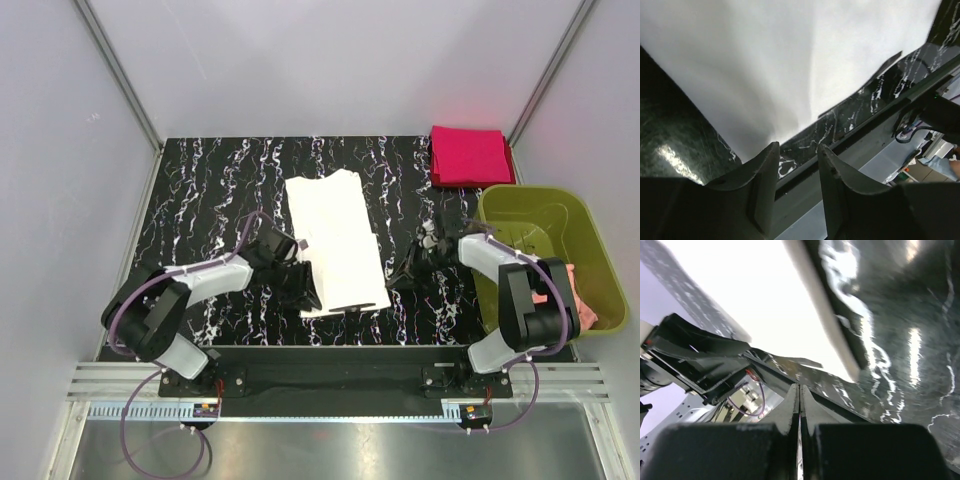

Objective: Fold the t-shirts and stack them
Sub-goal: Fold the tshirt

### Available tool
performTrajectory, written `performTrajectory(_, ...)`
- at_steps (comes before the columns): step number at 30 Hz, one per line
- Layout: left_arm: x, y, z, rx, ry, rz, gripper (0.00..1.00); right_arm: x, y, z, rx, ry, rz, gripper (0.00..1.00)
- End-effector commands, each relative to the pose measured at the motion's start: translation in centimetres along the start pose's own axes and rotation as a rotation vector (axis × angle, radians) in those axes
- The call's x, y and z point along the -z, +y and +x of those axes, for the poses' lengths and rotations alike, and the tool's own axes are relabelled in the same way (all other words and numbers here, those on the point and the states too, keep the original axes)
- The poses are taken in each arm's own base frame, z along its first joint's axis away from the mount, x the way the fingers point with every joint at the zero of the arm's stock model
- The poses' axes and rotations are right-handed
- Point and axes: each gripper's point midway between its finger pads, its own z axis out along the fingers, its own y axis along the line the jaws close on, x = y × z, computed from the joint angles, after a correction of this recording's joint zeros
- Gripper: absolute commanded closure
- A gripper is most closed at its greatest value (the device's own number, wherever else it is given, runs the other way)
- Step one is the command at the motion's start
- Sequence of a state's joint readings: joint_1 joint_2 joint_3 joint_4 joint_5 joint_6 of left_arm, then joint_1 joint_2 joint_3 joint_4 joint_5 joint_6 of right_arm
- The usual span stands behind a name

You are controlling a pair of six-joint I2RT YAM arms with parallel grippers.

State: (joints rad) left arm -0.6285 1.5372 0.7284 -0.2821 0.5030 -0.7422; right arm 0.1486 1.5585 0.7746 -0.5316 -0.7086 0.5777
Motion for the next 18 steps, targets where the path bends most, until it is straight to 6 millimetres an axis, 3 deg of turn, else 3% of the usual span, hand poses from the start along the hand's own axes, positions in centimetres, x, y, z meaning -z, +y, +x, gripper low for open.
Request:
performTrajectory(1,2.8,-2.9,-3.3,-0.114,-0.114,0.025,0.58,1.9,3.6,-3.1,0.113,-0.101,-0.041,0.98)
performTrajectory(2,3.1,-3.5,-4.4,-0.123,-0.136,0.04,0.58,1.2,3.9,-4.0,0.108,-0.079,-0.054,0.98)
performTrajectory(3,3.4,-4.3,-6.3,-0.115,-0.17,0.062,0.58,1.4,5.6,-5.6,0.135,-0.096,-0.086,0.98)
performTrajectory(4,3.6,-5.1,-7.7,-0.116,-0.193,0.098,0.6,0.2,5.8,-7.0,0.117,-0.079,-0.102,0.98)
performTrajectory(5,3.8,-6.0,-9.2,-0.108,-0.218,0.127,0.61,0.3,7.7,-8.2,0.136,-0.075,-0.152,0.98)
performTrajectory(6,3.1,-5.1,-10.7,-0.042,-0.219,0.126,0.63,-0.2,8.5,-8.8,0.138,-0.061,-0.168,0.98)
performTrajectory(7,2.9,-5.7,-12.2,-0.043,-0.239,0.172,0.67,-1.6,8.4,-9.4,0.129,-0.029,-0.168,0.98)
performTrajectory(8,3.0,-6.2,-13.6,-0.035,-0.257,0.198,0.68,-1.4,10.3,-10.8,0.167,-0.049,-0.186,0.98)
performTrajectory(9,1.8,-5.0,-14.9,0.012,-0.246,0.189,0.69,-2.0,10.9,-11.2,0.179,-0.038,-0.188,0.98)
performTrajectory(10,1.5,-5.1,-15.9,0.015,-0.247,0.204,0.71,-3.5,11.3,-10.9,0.182,0.003,-0.185,0.99)
performTrajectory(11,0.8,-4.6,-17.5,0.032,-0.249,0.201,0.73,-3.5,13.0,-11.4,0.213,0.003,-0.214,0.99)
performTrajectory(14,0.1,-4.2,-19.7,0.053,-0.261,0.22,0.75,-5.0,15.2,-11.4,0.222,0.029,-0.255,1.0)
performTrajectory(18,-0.5,-3.1,-20.2,0.094,-0.254,0.205,0.77,-6.4,16.9,-11.1,0.196,0.067,-0.3,1.0)
